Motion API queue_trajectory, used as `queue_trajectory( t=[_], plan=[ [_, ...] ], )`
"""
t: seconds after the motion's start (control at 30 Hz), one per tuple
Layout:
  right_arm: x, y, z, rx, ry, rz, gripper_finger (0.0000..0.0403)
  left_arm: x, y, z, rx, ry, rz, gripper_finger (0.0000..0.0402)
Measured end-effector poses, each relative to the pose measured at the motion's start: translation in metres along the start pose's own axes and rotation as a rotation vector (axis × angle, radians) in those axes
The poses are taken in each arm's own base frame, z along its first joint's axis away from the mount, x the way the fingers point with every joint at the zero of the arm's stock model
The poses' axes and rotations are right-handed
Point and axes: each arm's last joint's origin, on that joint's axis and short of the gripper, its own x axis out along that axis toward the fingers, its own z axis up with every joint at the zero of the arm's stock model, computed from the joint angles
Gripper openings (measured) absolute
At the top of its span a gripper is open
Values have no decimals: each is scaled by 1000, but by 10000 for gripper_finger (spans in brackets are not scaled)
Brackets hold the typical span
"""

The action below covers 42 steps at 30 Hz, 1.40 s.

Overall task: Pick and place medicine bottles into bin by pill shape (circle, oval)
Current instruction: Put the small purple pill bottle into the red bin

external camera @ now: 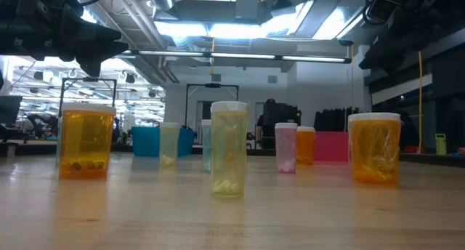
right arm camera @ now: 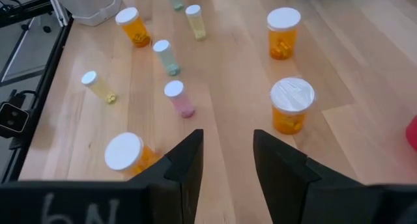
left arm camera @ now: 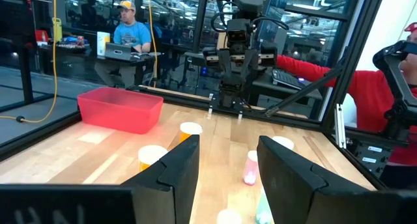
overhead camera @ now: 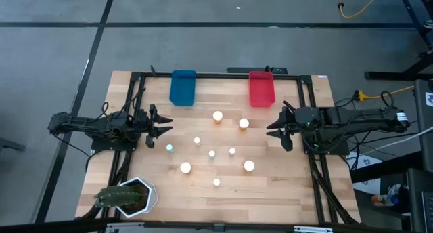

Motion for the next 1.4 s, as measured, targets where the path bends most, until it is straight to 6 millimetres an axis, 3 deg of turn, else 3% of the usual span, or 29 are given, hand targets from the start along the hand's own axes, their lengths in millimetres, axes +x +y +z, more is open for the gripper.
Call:
queue_trajectory(
  t=[0.9,1.23,1.4],
  plan=[
    [0,-1,-2,-54,17,-7,136,0,0,0,0,0,0,147],
    [0,0,8,-70,-96,-57,136,0,0,0,0,0,0,147],
    [9,4,20,-4,-182,-31,136,0,0,0,0,0,0,147]
  ],
)
